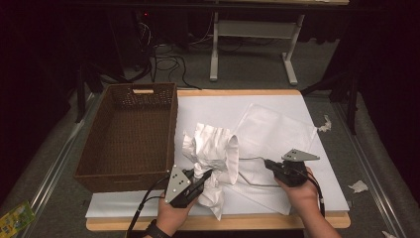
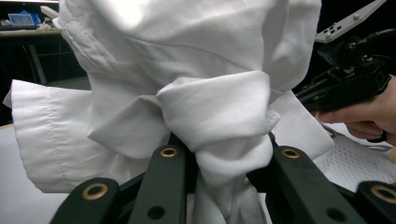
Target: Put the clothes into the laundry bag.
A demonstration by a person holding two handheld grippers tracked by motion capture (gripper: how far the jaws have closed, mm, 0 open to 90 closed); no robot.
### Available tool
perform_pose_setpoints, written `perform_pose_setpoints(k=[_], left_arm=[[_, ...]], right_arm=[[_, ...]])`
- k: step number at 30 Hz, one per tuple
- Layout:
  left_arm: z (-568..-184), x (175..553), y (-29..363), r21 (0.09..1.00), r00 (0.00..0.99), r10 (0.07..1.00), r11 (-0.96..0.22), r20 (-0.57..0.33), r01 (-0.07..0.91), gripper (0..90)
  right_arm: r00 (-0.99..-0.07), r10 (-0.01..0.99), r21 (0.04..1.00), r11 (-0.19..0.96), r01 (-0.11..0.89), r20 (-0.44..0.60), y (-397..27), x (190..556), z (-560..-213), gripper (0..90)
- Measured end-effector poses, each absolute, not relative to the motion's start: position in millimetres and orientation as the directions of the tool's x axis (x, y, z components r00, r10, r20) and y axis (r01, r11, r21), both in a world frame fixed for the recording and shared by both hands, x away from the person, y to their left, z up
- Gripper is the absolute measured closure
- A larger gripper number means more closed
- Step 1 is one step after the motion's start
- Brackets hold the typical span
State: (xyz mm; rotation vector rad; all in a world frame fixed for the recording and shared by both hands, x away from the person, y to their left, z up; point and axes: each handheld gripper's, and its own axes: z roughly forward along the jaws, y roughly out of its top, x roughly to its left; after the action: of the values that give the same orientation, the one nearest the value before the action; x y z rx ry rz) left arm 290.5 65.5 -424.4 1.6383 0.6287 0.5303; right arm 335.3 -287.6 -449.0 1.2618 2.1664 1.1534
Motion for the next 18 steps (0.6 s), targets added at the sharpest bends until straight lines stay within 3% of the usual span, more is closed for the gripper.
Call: perform_pose_setpoints(k=[9, 18], left_arm=[[-418, 292, 71, 0.991, 0.733, 0.68, -0.089, -0.012, 0.098, 74.8], [-396, 287, 76, 0.998, 0.737, 0.676, -0.063, 0.025, 0.023, 75.5]], right_arm=[[-0.503, 0.859, 0.827, 0.217, 0.52, 0.091, -285, 341, -435, 89.5], [-0.489, 0.867, 0.831, 0.197, 0.52, 0.1, -281, 348, -420, 89.5]])
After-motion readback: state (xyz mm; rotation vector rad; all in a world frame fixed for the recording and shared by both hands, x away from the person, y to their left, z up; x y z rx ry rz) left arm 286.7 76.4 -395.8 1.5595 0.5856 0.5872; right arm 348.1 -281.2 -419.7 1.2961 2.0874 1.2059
